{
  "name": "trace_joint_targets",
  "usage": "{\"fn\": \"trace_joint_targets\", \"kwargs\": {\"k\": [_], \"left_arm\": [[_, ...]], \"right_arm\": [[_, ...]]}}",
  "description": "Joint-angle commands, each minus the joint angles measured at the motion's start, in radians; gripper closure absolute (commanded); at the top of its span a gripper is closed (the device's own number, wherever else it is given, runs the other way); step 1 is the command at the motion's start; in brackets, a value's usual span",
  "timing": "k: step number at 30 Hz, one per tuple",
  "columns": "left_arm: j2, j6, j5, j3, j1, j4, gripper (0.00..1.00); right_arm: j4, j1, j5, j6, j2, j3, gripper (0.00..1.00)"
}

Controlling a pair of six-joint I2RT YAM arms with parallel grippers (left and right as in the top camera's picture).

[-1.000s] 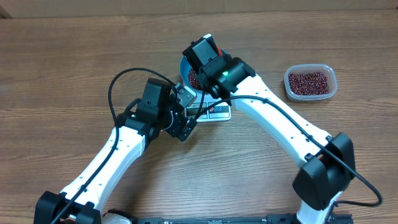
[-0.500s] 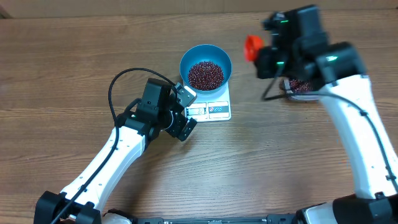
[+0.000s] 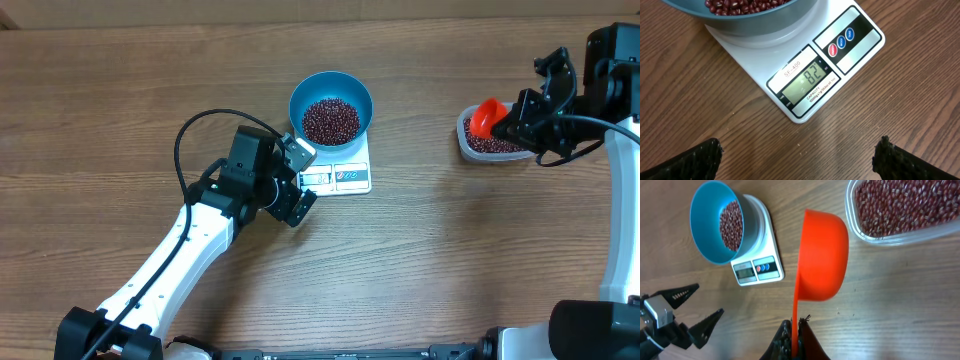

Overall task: Scoop item into bowl and weigh 150g on scale
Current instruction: 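Return the scoop right and dip it into the bean tub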

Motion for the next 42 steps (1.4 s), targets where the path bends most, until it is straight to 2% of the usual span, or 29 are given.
{"fn": "trace_joint_targets", "kwargs": {"k": [1,8,18,34,42], "left_arm": [[0.008,-0.006,0.011,-0.009,0.0,0.001,0.0],[0.008,-0.006,0.011,-0.009,0.0,0.001,0.0],[0.008,-0.006,0.011,-0.009,0.0,0.001,0.0],[0.008,-0.006,0.011,-0.009,0.0,0.001,0.0],[0.008,-0.006,0.011,-0.009,0.0,0.001,0.01]], "right_arm": [[0.045,-0.012,0.031,-0.023,-0.014,0.018,0.96],[0.189,-0.013,0.219,-0.023,0.025,0.017,0.96],[0.202,-0.014,0.291,-0.074,0.124,0.008,0.96],[0.183,-0.018,0.292,-0.102,0.166,-0.002,0.96],[0.264,-0.095,0.226,-0.228,0.175,-0.092,0.96]]}}
